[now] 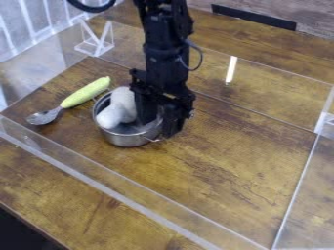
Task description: Move the green spoon to the left
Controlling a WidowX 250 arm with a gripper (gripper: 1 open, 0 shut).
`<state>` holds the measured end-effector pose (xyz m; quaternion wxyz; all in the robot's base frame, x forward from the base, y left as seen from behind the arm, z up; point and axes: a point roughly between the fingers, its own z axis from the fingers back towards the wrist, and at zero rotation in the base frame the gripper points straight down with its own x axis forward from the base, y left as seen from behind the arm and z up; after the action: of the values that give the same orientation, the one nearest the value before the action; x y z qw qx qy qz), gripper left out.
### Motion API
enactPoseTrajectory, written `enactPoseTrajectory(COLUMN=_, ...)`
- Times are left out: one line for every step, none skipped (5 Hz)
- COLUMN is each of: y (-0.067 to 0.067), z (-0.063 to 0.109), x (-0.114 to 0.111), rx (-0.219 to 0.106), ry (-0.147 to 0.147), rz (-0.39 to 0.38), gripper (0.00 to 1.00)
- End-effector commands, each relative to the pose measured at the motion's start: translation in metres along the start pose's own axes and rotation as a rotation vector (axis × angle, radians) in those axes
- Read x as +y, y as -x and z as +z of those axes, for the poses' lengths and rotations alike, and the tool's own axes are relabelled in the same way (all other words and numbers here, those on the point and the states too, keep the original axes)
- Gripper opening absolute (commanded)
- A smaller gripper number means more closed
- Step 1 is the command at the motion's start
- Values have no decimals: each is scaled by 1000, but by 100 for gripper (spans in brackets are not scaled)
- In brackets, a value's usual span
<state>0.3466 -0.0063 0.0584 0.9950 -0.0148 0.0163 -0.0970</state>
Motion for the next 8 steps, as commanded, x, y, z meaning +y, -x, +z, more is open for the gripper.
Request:
enactPoseTrajectory(y=1, z=52, x=16, rx=-126, ry=-11, rz=22, gripper=100)
enactPoseTrajectory(y=11, z=73, x=38, rx=-151, ry=-20, rz=47, gripper=100)
enactPoseTrajectory(y=17, z=88, x=63, rx=-175, ry=-42, rz=109, gripper=100)
enactPoseTrajectory(y=23, z=92, x=81, rx=-179, ry=-59, rz=161, gripper=100)
enactPoseTrajectory(y=28, z=89, x=98, rx=-177, ry=-60, rz=122, gripper=100)
enactPoseTrajectory(y=32, z=80, x=113, rx=-179, ry=-58, rz=67, gripper=100)
enactPoseTrajectory(y=28, z=77, x=119, rx=-180, ry=-59, rz=47, gripper=100)
enactPoseTrajectory(y=24, z=71, x=122, rx=-178, ry=-49, rz=16, gripper=100)
